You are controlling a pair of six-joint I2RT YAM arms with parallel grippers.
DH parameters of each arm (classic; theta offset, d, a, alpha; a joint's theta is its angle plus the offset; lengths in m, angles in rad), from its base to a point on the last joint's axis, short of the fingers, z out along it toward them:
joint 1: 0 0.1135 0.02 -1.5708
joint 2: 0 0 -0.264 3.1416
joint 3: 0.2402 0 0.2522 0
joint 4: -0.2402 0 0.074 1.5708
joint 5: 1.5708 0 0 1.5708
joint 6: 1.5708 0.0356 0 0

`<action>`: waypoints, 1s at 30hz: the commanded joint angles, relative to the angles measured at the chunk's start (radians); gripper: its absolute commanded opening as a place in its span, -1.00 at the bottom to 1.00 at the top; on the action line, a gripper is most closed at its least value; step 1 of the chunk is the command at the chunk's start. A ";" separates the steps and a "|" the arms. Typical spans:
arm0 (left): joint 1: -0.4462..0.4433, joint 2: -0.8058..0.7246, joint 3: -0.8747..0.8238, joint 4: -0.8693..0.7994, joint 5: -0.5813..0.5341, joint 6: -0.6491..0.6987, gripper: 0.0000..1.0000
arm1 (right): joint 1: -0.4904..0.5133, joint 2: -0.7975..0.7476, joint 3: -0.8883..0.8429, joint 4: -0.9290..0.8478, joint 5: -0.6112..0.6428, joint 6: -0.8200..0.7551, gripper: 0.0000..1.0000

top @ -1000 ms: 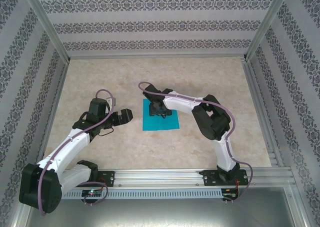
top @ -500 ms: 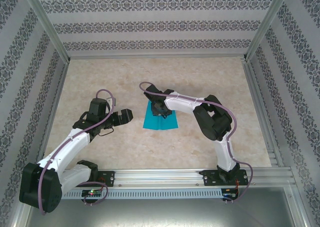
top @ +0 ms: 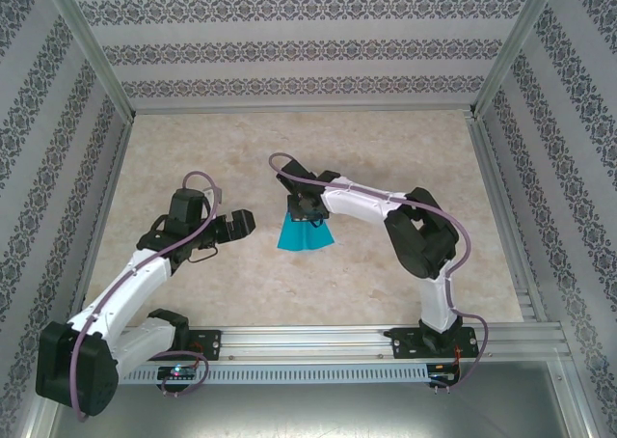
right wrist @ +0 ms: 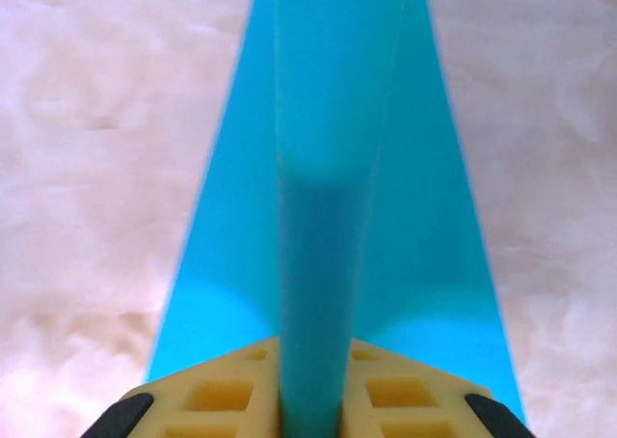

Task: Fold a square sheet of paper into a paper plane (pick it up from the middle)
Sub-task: Fold the square sheet of paper in half at the center of the table.

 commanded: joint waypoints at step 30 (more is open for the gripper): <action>-0.156 0.199 0.105 0.197 0.085 -0.177 0.93 | -0.175 -0.316 -0.602 0.605 -0.632 0.071 -0.56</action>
